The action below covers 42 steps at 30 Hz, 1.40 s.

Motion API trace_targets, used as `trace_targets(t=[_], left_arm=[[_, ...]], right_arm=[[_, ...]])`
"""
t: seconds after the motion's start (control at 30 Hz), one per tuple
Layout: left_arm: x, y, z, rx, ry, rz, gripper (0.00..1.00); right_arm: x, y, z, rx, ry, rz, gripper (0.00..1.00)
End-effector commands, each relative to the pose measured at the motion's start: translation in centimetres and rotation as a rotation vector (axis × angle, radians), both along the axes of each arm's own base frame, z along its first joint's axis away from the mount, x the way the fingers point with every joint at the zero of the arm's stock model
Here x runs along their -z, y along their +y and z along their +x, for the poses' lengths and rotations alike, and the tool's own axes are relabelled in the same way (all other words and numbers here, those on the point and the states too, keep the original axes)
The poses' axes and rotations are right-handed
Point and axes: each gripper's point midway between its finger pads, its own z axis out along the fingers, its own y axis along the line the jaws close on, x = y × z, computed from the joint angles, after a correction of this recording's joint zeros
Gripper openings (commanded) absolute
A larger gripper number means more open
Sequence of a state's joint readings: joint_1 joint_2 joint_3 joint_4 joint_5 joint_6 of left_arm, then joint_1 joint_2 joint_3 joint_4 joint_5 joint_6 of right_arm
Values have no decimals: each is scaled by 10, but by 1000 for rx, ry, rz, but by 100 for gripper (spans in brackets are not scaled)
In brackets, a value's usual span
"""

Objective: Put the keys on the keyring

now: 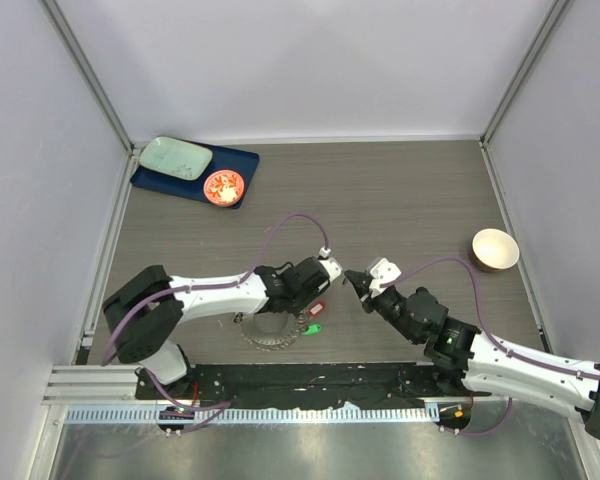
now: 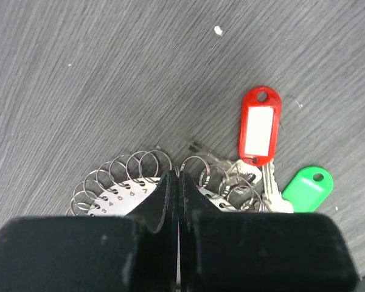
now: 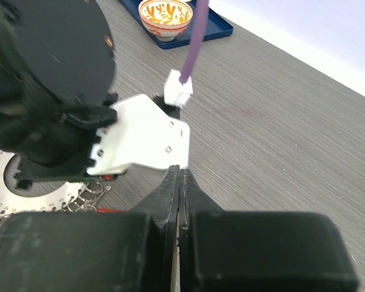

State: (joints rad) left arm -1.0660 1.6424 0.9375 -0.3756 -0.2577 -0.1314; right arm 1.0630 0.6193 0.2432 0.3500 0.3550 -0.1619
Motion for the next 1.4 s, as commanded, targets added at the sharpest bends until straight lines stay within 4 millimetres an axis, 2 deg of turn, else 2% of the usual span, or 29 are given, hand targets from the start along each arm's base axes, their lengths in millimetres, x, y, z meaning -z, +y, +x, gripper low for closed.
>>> trace_targets(t=[0.0, 0.07, 0.1, 0.3, 0.33, 0.4, 0.43, 0.47, 0.5, 0.57, 0.6, 0.8, 1.03, 1.1, 1.37], left_arm=[[-35, -8, 5, 3, -89, -137, 0], [-48, -9, 3, 17, -109, -189, 0], [-47, -9, 2, 32, -117, -204, 0], [-87, -16, -1, 92, -189, -432, 0], [-84, -13, -5, 106, -183, -451, 0], [-109, -17, -2, 136, -213, -575, 0], [-107, -13, -3, 146, -213, -594, 0], [-118, -14, -5, 173, -217, -651, 0], [-128, -13, 4, 171, -241, -708, 0], [-131, -14, -4, 232, -212, -773, 0], [-143, -12, 3, 235, -247, -819, 0], [-169, -12, -11, 382, -244, -1009, 0], [-180, -15, -37, 548, -250, -1060, 0], [-183, -16, -44, 593, -251, -1072, 0], [-179, -15, -54, 670, -244, -1056, 0]], right_arm=[[-32, 3, 0, -8, -37, 72, 1], [-32, 4, -1, -15, -35, 70, 1], [-35, 4, -3, -22, -35, 79, 1], [-43, 5, -8, -51, -23, 75, 1], [-45, 7, -10, -68, -21, 78, 1], [-48, 8, -13, -84, -15, 72, 1], [-48, 10, -15, -97, -9, 74, 1], [-49, 11, -16, -107, -6, 75, 1], [-50, 12, -17, -114, -5, 73, 1], [-51, 16, -20, -139, 1, 76, 1], [-53, 17, -21, -151, -2, 80, 1], [-54, 34, -34, -266, -3, 63, 1], [-50, 46, -42, -344, -18, 13, 1], [-49, 51, -50, -406, -24, 3, 1], [-45, 56, -64, -499, -44, -44, 1]])
